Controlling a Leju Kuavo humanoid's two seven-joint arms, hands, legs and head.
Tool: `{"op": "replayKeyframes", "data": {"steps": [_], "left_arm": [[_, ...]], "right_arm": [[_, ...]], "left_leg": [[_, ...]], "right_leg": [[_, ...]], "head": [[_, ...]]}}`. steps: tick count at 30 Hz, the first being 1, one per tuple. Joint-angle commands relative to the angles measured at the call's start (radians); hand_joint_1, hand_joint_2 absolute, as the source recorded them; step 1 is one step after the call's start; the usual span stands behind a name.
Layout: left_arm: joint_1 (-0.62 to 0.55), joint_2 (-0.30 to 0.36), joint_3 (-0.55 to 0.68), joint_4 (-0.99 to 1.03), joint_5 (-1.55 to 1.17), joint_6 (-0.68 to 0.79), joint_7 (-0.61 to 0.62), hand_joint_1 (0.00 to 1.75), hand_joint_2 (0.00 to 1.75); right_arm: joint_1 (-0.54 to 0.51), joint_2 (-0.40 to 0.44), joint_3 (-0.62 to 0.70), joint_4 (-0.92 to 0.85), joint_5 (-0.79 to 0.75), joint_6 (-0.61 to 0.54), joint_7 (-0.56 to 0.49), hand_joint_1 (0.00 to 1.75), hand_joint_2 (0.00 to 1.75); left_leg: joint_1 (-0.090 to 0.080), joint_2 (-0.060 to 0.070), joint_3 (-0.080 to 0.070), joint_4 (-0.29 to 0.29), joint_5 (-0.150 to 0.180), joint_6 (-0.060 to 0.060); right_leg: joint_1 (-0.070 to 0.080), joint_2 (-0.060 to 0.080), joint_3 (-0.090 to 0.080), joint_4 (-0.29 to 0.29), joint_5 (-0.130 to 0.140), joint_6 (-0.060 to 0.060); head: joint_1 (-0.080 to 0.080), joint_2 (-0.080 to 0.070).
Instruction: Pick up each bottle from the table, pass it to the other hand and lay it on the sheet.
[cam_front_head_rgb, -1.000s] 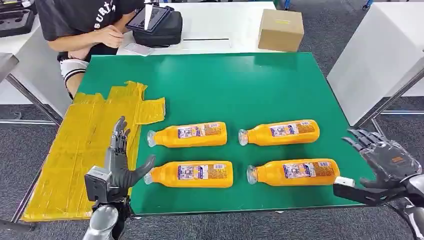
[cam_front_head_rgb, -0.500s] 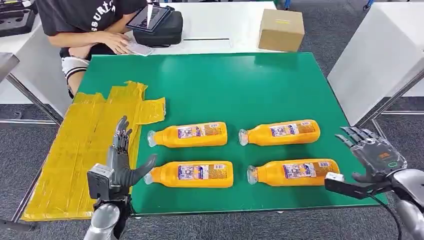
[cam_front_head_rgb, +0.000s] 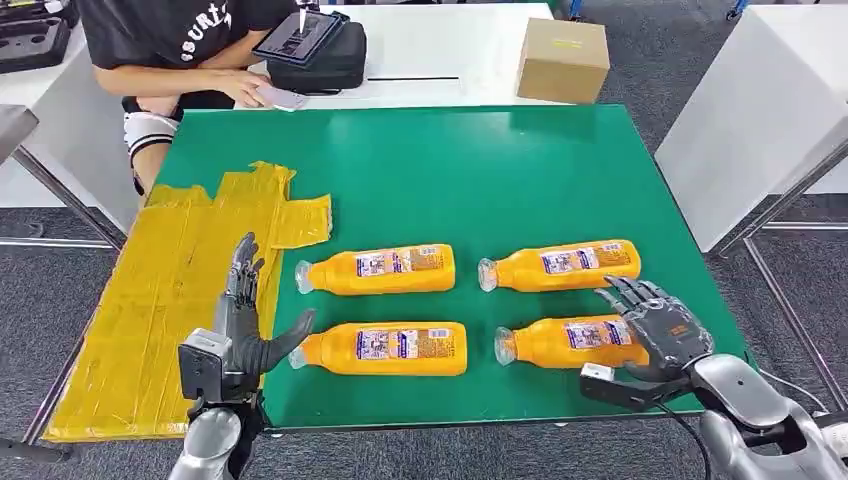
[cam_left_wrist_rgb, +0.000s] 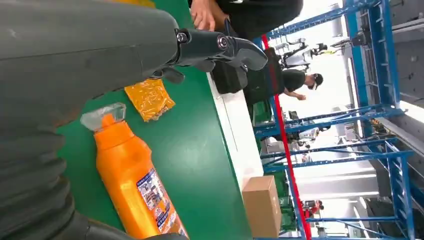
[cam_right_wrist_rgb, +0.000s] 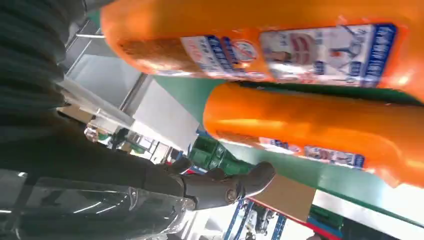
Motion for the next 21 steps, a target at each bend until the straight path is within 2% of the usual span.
{"op": "replayKeyframes", "data": {"steps": [1,3,4,7,9,12,15,21], "left_arm": [[-0.009,0.013,-0.006,0.014,-0.003,0.000,0.006,0.00,1.75],[-0.009,0.013,-0.006,0.014,-0.004,0.000,0.007,0.00,1.75],[-0.009,0.013,-0.005,0.013,-0.004,0.001,0.007,0.00,1.75],[-0.009,0.012,-0.001,0.013,-0.007,0.003,0.014,0.00,1.75],[-0.014,0.010,0.004,0.021,-0.008,0.004,0.017,0.00,1.75],[-0.013,0.007,0.010,0.023,-0.008,0.004,0.019,0.00,1.75],[-0.007,0.003,0.011,0.024,-0.011,0.001,0.023,0.00,1.75],[-0.007,0.000,0.010,0.038,-0.013,-0.004,0.023,0.00,1.75]], "right_arm": [[-0.052,0.070,0.049,0.097,0.001,-0.004,0.002,0.00,1.75],[-0.055,0.070,0.050,0.104,0.001,-0.003,0.002,0.00,1.75],[-0.054,0.069,0.052,0.104,0.004,-0.002,0.002,0.00,1.75],[-0.041,0.039,0.055,0.069,0.008,0.027,0.027,0.00,1.75],[-0.027,-0.007,0.040,0.022,-0.047,0.101,0.037,0.00,1.75],[0.029,-0.061,-0.018,-0.045,-0.068,0.140,0.071,0.00,1.75],[0.093,-0.068,-0.071,-0.072,-0.065,0.150,0.091,0.00,1.75],[0.099,-0.035,-0.068,-0.040,-0.024,0.157,0.125,0.00,1.75]], "left_leg": [[0.001,0.003,0.004,-0.001,-0.001,-0.001],[0.002,0.004,0.008,-0.001,-0.003,-0.003],[0.001,0.002,0.004,-0.001,-0.001,-0.002],[0.001,0.002,0.005,-0.001,-0.002,-0.002],[0.001,0.002,0.005,0.000,-0.002,-0.002],[0.000,0.000,0.004,0.000,-0.002,-0.001],[0.001,-0.002,0.006,0.001,-0.003,-0.002],[0.000,0.000,0.003,-0.001,-0.001,-0.001]], "right_leg": [[0.002,0.002,0.003,-0.002,0.000,-0.003],[0.003,0.002,0.008,-0.002,-0.002,-0.006],[0.002,0.001,0.004,-0.002,-0.001,-0.004],[0.002,0.001,0.005,-0.002,-0.001,-0.004],[0.001,0.000,0.005,-0.001,-0.002,-0.004],[0.001,-0.002,0.004,0.000,-0.002,-0.004],[0.001,-0.004,0.008,-0.001,-0.004,-0.005],[0.001,0.000,0.003,-0.002,0.000,-0.003]], "head": [[0.000,0.000],[0.000,0.000],[0.000,0.000],[0.000,0.000],[0.000,0.000],[0.000,0.000],[0.000,0.000],[0.000,0.000]]}}
